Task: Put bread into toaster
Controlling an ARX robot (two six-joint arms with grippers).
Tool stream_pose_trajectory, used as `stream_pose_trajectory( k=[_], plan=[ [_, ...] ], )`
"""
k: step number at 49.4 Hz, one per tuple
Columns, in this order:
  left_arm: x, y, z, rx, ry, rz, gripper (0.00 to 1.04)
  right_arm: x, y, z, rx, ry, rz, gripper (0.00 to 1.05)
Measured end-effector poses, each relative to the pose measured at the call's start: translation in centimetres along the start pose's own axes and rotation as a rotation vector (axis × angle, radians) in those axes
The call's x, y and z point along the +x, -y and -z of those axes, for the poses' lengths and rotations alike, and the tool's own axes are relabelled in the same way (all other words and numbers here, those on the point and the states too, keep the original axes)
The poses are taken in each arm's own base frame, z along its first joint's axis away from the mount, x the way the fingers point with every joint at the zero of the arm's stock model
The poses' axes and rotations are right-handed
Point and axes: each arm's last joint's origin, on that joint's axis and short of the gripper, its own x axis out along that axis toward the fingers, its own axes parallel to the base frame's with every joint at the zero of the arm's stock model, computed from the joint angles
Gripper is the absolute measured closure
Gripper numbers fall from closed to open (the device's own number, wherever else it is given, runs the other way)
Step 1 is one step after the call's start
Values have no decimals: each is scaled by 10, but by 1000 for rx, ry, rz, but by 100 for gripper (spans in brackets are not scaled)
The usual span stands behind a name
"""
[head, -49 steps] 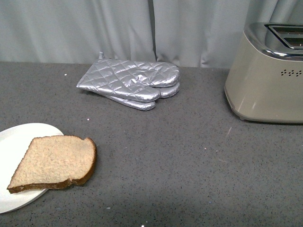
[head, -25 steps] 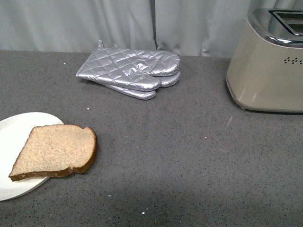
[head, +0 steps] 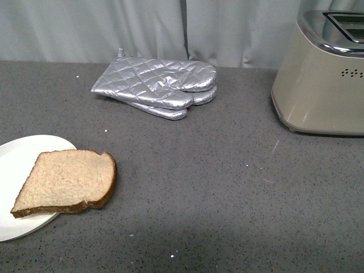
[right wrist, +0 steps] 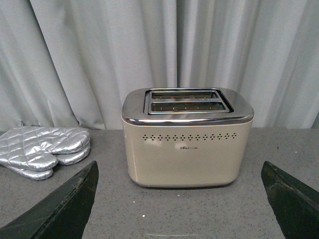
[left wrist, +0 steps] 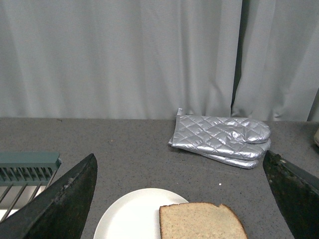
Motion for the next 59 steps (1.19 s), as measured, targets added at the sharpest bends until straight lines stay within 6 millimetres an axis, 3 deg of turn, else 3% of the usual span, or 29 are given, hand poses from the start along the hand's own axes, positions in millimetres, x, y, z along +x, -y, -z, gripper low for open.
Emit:
stream_pose_trajectory(
  k=[3, 6, 11, 16, 23, 30, 35, 40, 46, 47, 59],
  plan=[
    [0, 0, 0, -1, -3, 8, 7, 0, 0, 0, 0, 0, 0, 9],
    [0, 0, 0, -127, -144, 105, 7, 0, 0, 0, 0, 0, 1, 9],
    [5, -4, 3, -540, -441, 168, 7, 0, 0, 0, 0, 0, -4, 9],
    [15, -8, 5, -806, -509, 139, 7, 0, 0, 0, 0, 0, -3, 9],
    [43, -20, -4, -958, -485, 134, 7, 0, 0, 0, 0, 0, -2, 9],
    [87, -44, -10, -969, -443, 130, 7, 0, 0, 0, 0, 0, -2, 9],
    [120, -66, 1, -949, -460, 74, 7, 0, 0, 0, 0, 0, -2, 9],
    [150, -92, 27, -916, -554, 6, 7, 0, 0, 0, 0, 0, -1, 9],
    [172, -117, 58, -885, -662, -55, 7, 0, 0, 0, 0, 0, -1, 9],
    [196, -151, 80, -746, -754, -80, 7, 0, 0, 0, 0, 0, -2, 9],
    [193, -165, 104, -581, -859, -102, 7, 0, 0, 0, 0, 0, -1, 9]
  ],
)
